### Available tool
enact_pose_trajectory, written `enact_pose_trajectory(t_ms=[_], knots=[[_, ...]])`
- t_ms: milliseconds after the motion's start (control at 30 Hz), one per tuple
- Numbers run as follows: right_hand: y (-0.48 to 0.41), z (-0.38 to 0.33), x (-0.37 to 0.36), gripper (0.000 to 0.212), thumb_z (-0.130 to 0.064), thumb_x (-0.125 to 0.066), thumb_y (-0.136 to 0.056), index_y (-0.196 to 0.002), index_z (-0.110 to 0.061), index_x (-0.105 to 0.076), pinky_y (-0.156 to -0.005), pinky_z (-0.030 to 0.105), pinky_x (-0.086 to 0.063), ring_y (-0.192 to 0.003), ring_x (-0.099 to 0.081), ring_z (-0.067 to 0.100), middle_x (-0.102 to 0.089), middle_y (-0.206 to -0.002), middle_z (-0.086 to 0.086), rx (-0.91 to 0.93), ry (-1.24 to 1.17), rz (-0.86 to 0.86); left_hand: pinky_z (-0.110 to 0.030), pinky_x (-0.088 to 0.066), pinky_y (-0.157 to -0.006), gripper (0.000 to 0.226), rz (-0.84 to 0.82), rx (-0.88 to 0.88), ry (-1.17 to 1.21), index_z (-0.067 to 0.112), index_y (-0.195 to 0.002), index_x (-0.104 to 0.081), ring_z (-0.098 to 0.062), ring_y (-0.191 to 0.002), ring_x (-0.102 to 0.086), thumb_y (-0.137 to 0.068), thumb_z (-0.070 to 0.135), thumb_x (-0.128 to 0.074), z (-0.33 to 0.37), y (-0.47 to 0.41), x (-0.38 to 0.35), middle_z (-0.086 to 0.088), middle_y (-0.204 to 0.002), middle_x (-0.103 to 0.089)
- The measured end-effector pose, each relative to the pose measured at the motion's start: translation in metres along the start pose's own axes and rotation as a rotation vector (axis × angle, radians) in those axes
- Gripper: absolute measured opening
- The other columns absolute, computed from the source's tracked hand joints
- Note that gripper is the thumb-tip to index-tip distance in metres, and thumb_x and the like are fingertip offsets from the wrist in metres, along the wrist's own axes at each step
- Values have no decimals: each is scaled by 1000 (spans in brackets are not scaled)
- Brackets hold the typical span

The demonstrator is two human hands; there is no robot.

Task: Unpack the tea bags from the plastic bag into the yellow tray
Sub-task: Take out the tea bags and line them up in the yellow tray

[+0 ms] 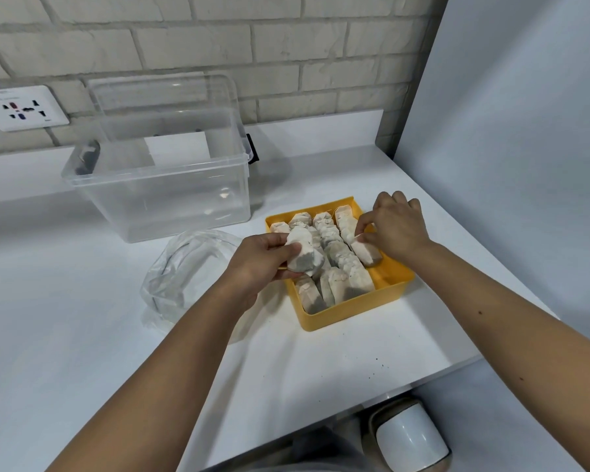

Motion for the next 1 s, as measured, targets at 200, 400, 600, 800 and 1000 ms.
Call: enact_pose_trajectory(t_ms=[200, 400, 600, 800, 1000], knots=[[4, 7, -23, 32, -43, -61, -91, -121, -32, -64, -95, 39, -35, -110, -57, 25, -59, -119, 3, -50, -30, -113, -25, -60, -64, 9, -4, 18, 40, 9, -101, -69, -19, -80, -75, -92, 7, -66, -3, 1, 0, -7, -92, -77], [13, 10, 0, 39, -50, -60, -88, -125, -36, -61, -96, 41, -32, -116, -49, 26, -54, -122, 4, -44, -35, -23, -23, -58, -58, 13, -26, -1, 25, 5, -103, -67, -15, -68, -73, -90, 4, -68, 4, 2, -9, -8, -87, -76], [23, -30, 36, 24, -47, -74, -80, -97, -31, -76, -90, 27, -48, -94, -63, 4, -71, -98, -15, 12, -891, -165, -20, -56, -54, 23, -38, -34, -99, 7, -104, -63, -9, -63, -71, -85, 6, -75, 20, -1, -23, -6, -87, -72], [26, -34, 42, 8, -23, -80, -80, -83, -18, -76, -73, 18, -46, -75, -63, 3, -72, -81, -11, 32, -866, -95, -23, -60, -58, 13, -71, -18, -70, 10, -95, -67, -13, -66, -72, -85, 8, -75, 15, 1, -29, -5, -84, -75], [40, -12, 50, 6, -23, -70, -89, -83, -21, -67, -66, 19, -45, -71, -59, 5, -65, -76, -9, -25, -800, -76, -22, -59, -59, 9, -60, -17, -32, 7, -97, -70, -12, -64, -72, -90, 12, -71, 5, -3, -24, -1, -78, -75]])
Point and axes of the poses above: each hand's wrist, its own y-axis away from the middle knuckle, its own x-axis out of the back of the hand, z = x × y, the point moved 10 cm from there along -y, towards the middle knuckle
